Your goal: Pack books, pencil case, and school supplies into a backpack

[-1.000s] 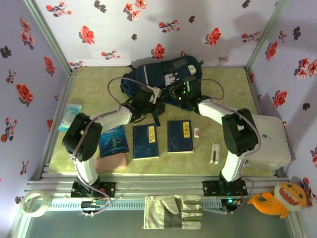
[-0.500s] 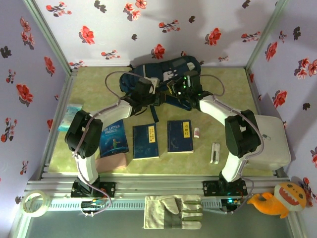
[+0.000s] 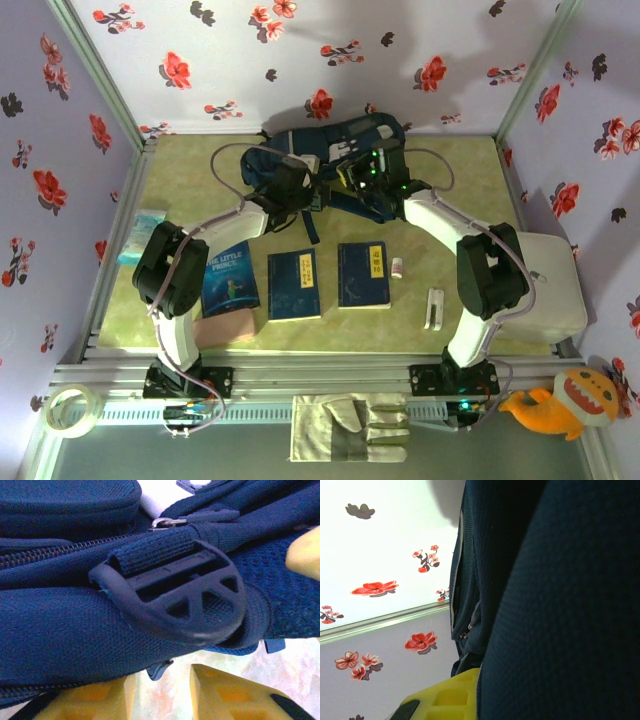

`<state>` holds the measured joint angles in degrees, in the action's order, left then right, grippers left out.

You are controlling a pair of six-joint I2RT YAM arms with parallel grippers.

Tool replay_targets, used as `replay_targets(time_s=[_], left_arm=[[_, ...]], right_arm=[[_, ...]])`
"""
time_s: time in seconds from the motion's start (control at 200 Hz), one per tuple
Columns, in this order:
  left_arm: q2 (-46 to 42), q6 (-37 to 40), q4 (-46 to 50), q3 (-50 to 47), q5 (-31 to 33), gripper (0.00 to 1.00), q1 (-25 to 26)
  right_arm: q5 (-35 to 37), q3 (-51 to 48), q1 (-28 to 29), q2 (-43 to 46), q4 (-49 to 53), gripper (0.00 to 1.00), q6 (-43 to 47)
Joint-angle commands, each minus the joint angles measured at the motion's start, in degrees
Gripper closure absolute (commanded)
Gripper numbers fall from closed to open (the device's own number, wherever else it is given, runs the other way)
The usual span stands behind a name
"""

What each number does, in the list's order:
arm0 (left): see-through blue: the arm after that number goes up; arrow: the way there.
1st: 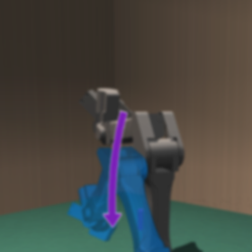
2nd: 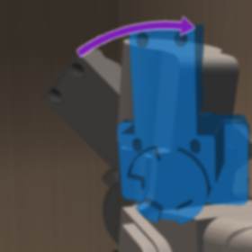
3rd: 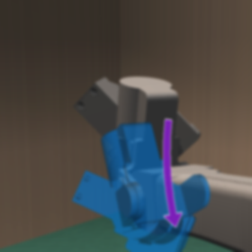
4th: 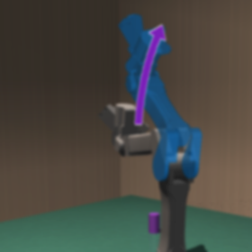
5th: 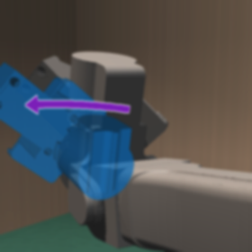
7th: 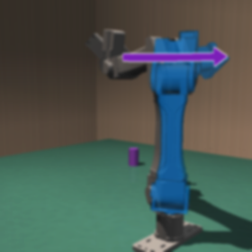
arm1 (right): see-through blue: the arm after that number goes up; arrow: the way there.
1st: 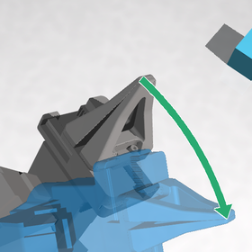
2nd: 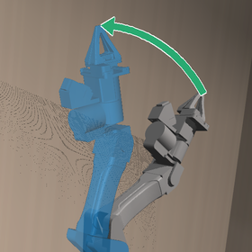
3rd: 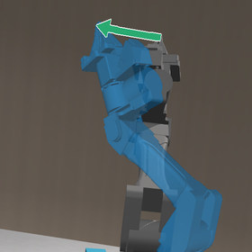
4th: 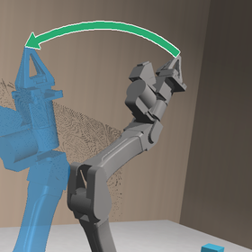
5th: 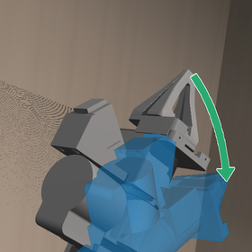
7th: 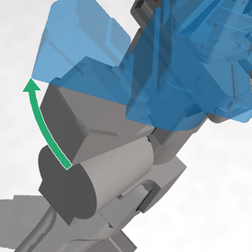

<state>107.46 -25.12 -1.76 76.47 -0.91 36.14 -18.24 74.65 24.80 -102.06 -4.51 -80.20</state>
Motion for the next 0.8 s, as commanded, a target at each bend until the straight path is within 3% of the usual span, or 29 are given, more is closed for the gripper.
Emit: replay_targets(time_s=[0.0,0.415,0.66,0.795], left_arm=[[0.1,1.2,-2.3,2.5,2.7,0.68,-0.3],[0.5,2.8,-4.2,1.8,4.0,0.84,-0.3],[-1.1,4.9,-4.5,-0.5,4.0,1.0,-0.3],[-3.6,5.6,-4.9,-3.9,2.8,1.0,-1.5]], right_arm=[[-2.8,2.8,0.7,4.0,-3.4,0.9,-1.5],[-2.7,2.2,0.6,3.7,-3.7,0.9,-1.8],[-2.0,1.5,0.2,4.0,-3.1,0.91,-1.5],[-1.3,0.3,-0.6,4.7,-2.7,0.92,-1.0]])
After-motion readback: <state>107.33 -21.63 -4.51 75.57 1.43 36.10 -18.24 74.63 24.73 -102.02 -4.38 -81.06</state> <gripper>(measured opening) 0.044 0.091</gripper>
